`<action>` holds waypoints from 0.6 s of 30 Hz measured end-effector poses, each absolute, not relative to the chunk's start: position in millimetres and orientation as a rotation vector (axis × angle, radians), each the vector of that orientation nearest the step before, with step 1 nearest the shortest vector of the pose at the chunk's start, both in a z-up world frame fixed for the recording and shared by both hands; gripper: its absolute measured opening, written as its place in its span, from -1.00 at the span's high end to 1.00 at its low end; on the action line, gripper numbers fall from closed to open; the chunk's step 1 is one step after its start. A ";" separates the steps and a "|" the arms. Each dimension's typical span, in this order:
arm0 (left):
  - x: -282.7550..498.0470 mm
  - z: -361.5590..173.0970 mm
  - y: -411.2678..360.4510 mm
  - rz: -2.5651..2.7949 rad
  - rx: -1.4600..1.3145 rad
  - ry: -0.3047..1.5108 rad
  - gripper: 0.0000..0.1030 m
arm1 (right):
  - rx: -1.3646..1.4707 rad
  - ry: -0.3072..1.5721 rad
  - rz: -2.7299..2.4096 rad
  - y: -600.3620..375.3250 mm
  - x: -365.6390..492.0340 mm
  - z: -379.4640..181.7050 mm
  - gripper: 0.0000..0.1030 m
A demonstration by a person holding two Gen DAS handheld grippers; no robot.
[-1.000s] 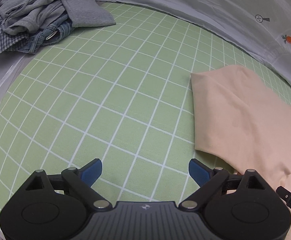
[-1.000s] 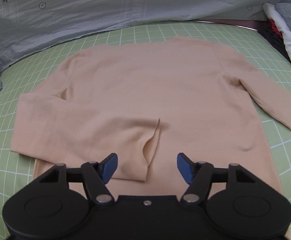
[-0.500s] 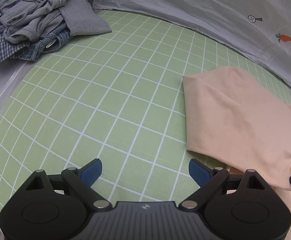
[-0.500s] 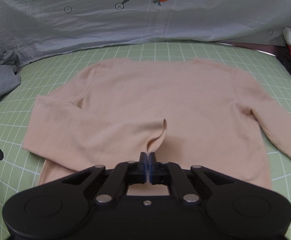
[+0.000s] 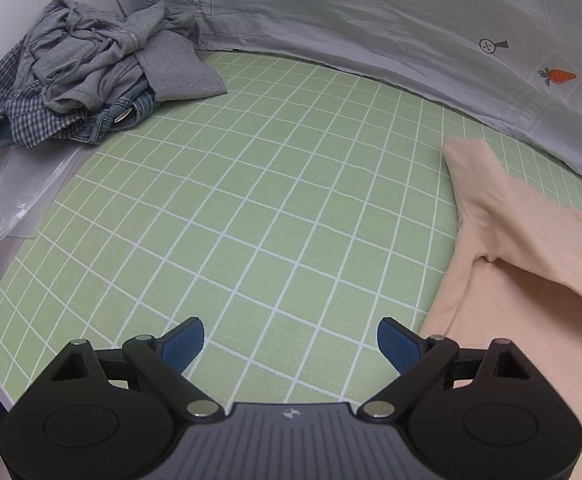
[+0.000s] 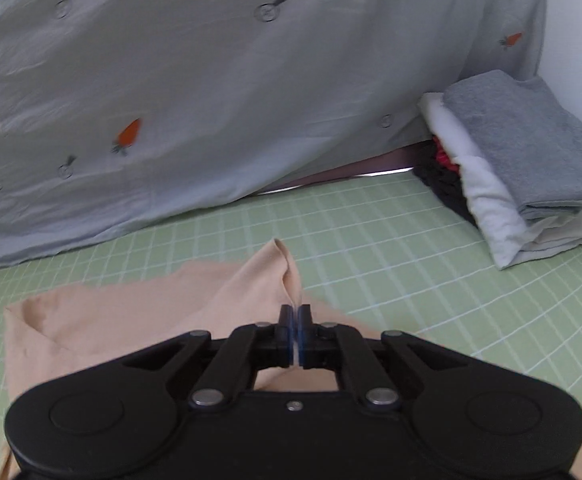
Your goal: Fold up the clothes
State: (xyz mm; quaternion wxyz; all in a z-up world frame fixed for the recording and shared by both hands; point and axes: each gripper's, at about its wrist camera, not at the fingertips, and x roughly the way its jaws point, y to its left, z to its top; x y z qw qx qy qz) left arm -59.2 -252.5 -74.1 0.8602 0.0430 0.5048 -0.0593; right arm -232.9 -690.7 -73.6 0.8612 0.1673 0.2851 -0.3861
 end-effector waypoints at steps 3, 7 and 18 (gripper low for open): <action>-64.5 -73.7 -256.5 -0.077 0.085 1.065 -0.82 | 0.324 0.656 -0.879 -725.7 -240.4 -94.6 0.95; -79.4 -68.1 -256.9 -0.041 0.068 1.048 -0.81 | 0.311 0.719 -0.881 -734.9 -247.4 -117.7 0.74; -115.8 -73.1 -223.3 -0.118 0.002 1.007 -0.89 | 0.308 0.727 -0.786 -628.7 -259.1 -115.4 -0.99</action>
